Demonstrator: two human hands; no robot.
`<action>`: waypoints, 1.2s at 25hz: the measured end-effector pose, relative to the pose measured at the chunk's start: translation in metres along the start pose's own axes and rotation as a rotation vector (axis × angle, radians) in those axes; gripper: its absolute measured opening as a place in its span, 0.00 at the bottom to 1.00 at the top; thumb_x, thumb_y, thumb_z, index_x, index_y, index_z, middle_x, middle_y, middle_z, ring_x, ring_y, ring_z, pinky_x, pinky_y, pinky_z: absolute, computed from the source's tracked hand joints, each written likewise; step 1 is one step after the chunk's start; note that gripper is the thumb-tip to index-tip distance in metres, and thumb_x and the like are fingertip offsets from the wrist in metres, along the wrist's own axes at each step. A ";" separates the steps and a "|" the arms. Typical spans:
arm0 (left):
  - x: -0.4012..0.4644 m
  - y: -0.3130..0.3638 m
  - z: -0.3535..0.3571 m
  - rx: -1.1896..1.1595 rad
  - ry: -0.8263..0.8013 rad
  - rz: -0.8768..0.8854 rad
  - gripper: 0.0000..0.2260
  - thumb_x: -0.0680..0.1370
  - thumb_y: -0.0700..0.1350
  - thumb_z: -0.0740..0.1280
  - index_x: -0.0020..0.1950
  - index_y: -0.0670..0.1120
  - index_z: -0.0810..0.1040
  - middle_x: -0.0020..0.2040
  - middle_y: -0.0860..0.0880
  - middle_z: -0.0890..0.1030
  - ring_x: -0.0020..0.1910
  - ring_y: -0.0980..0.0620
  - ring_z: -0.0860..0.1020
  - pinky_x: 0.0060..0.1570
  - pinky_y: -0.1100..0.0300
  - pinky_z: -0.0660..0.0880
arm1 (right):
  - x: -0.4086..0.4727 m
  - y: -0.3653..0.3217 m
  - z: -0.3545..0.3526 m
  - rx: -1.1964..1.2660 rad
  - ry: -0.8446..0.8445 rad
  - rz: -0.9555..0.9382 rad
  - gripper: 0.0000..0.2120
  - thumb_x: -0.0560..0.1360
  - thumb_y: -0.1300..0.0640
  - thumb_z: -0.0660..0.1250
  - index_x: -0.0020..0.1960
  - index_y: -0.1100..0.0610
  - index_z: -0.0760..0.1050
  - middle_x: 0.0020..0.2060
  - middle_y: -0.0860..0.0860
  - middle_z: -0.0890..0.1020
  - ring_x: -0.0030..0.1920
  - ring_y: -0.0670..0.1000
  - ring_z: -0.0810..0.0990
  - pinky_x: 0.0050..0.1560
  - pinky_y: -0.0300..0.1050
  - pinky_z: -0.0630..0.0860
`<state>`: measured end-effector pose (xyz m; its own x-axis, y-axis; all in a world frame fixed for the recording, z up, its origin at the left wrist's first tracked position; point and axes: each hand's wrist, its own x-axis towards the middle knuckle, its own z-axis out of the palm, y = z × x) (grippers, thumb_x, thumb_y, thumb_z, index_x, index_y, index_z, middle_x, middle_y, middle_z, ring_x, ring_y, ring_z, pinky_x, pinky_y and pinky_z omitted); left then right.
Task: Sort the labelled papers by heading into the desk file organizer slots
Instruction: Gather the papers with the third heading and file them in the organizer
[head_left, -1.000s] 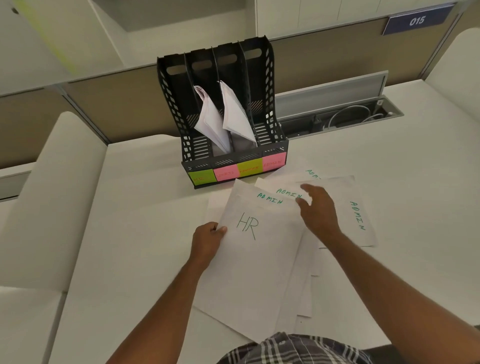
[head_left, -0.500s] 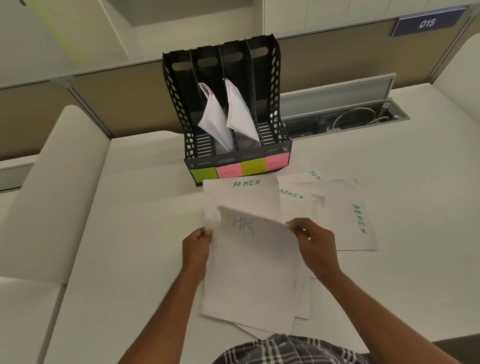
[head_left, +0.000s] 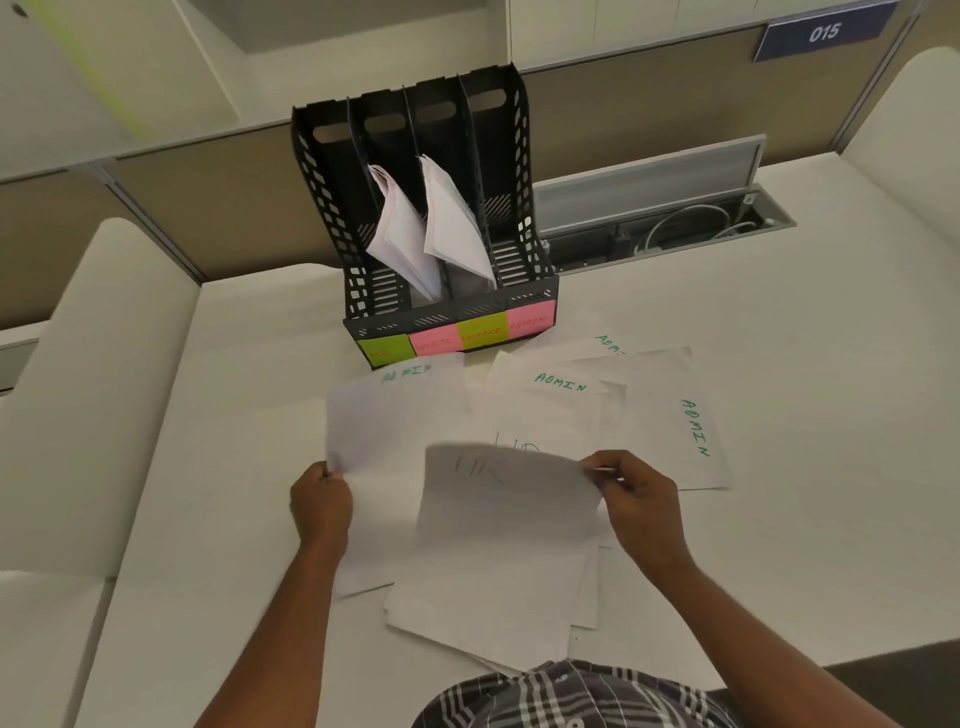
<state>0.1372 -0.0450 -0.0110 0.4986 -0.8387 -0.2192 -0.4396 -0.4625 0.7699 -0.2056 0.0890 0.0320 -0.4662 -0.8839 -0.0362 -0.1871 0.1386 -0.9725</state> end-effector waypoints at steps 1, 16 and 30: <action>0.003 0.000 -0.004 0.035 0.049 0.000 0.06 0.75 0.33 0.60 0.42 0.33 0.75 0.41 0.36 0.79 0.40 0.39 0.77 0.41 0.51 0.73 | 0.005 0.002 -0.002 -0.057 0.034 0.060 0.14 0.75 0.67 0.69 0.42 0.49 0.82 0.38 0.42 0.86 0.41 0.39 0.82 0.41 0.26 0.73; 0.001 -0.003 -0.010 0.279 0.108 0.131 0.10 0.75 0.33 0.61 0.52 0.39 0.80 0.53 0.35 0.82 0.52 0.32 0.79 0.52 0.45 0.75 | 0.092 0.015 0.036 -0.415 -0.005 0.185 0.08 0.75 0.61 0.67 0.52 0.55 0.82 0.49 0.52 0.86 0.49 0.53 0.82 0.40 0.34 0.69; -0.076 0.044 0.026 -0.260 -0.594 0.409 0.32 0.76 0.41 0.73 0.75 0.57 0.65 0.65 0.59 0.79 0.65 0.55 0.77 0.61 0.57 0.75 | -0.006 0.004 0.010 -0.227 -0.003 -0.854 0.11 0.72 0.72 0.72 0.51 0.61 0.86 0.53 0.51 0.86 0.54 0.53 0.83 0.56 0.45 0.79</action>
<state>0.0604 -0.0093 0.0234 -0.1835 -0.9763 -0.1148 -0.2761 -0.0609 0.9592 -0.1948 0.0907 0.0255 -0.0858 -0.7273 0.6810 -0.6380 -0.4848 -0.5982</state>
